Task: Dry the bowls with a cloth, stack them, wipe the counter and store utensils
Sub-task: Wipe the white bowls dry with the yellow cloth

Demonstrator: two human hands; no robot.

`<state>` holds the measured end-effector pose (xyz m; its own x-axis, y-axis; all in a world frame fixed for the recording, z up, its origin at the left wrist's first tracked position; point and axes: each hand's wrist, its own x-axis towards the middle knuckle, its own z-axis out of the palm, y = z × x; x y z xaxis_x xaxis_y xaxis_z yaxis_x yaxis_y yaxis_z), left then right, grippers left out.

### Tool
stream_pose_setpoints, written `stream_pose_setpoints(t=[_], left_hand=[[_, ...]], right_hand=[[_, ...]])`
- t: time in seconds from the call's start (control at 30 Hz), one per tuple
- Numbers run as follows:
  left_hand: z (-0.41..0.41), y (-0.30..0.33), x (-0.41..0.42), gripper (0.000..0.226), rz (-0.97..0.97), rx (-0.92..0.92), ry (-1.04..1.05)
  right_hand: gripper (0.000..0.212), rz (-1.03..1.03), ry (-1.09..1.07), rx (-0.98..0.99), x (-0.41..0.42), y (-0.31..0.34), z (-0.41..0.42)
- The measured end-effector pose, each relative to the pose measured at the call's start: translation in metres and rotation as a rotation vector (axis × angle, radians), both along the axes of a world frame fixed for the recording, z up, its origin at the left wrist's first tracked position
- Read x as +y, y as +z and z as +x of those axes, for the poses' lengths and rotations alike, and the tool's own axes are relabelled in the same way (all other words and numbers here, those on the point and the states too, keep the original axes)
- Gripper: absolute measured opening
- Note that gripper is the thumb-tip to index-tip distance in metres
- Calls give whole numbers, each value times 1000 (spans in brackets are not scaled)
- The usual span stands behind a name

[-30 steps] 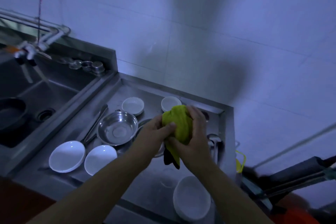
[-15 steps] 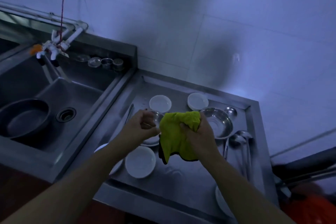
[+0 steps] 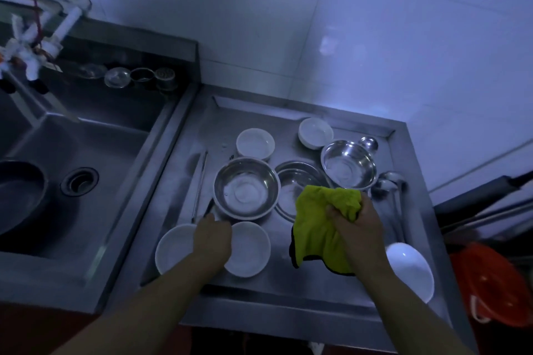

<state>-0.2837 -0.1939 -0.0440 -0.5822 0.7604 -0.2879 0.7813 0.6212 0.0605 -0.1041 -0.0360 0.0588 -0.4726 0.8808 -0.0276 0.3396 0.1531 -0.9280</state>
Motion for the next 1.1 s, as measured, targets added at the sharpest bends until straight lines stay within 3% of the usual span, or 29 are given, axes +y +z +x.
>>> stream_pose_setpoints(t=[0.07, 0.17, 0.27, 0.4, 0.5, 0.67, 0.8, 0.93, 1.1], left_hand=[[2, -8, 2, 15, -33, -135, 99], [1, -8, 8, 20, 55, -357, 176], [-6, 2, 11, 12, 105, -629, 268], [-30, 30, 0, 19, 223, -732, 296], [-50, 54, -16, 28, 307, -694, 317], [-66, 93, -32, 49, 457, -203, 159], [-70, 112, -44, 59, 501, -10, 62], [-73, 129, -56, 57, 592, 12, 82], [-73, 147, -63, 36, 830, -214, 306]], right_hand=[[34, -9, -26, -3, -3, 1, 4], [32, -10, -70, -12, -6, 4, 7], [31, -14, -92, 1, -9, 7, 7], [32, -18, -84, 15, -13, 8, 6], [31, -12, -59, 26, -17, 7, 2], [33, -21, 8, 47, -29, 9, -10], [29, 34, 78, 65, -38, 17, -23], [22, 84, 165, 48, -46, 29, -39], [23, 246, 207, 7, -59, 59, -63]])
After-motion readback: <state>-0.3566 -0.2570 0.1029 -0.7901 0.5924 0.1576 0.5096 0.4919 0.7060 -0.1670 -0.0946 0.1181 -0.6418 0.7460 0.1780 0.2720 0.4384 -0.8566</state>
